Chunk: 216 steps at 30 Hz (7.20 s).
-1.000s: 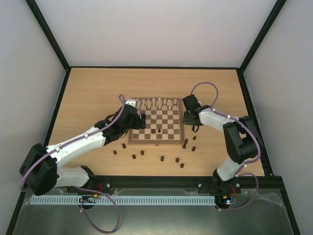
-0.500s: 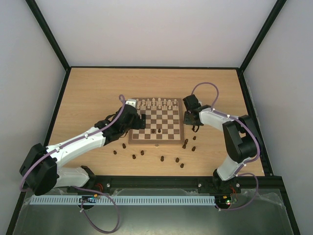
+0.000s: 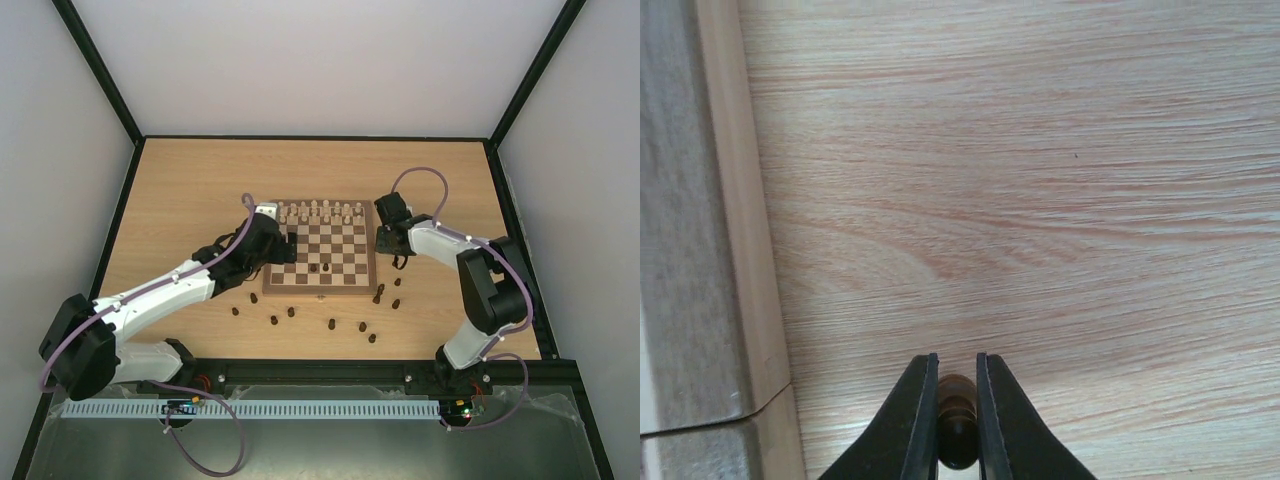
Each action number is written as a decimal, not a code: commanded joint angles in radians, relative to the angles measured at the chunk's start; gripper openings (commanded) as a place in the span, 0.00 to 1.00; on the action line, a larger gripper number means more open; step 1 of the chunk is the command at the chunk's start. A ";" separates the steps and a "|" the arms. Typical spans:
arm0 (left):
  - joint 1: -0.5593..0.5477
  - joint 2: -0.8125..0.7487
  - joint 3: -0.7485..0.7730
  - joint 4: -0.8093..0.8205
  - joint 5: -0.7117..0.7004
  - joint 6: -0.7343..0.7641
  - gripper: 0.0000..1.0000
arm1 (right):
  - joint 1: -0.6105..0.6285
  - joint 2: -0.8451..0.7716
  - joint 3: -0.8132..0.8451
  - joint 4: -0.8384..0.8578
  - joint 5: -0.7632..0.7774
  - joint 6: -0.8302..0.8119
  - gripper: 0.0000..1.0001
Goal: Set up the chess pieces on the board
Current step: Pick up the chess piece at the center of the board, then place the chess piece on the chessboard, then pick up the chess piece at the center of the board, then place the chess piece on the chessboard.
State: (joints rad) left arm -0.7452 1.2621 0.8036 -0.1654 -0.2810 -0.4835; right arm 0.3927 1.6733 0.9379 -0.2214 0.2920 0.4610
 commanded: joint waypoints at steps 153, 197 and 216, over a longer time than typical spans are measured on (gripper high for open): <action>0.225 0.279 -0.118 0.004 -0.023 -0.172 0.40 | 0.443 -0.278 -0.034 -0.017 0.002 -0.042 0.46; 0.063 0.164 0.066 -0.243 0.029 -0.115 0.02 | 0.443 -0.289 -0.040 -0.031 0.076 -0.033 0.46; -0.083 0.323 0.175 -0.223 0.091 -0.095 0.02 | 0.374 -0.349 -0.067 -0.039 0.097 -0.007 0.46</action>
State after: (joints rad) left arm -0.8154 1.5379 0.9466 -0.4000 -0.2115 -0.5846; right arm 0.7746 1.3457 0.8852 -0.2272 0.3759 0.4389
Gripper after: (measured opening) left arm 0.115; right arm 0.464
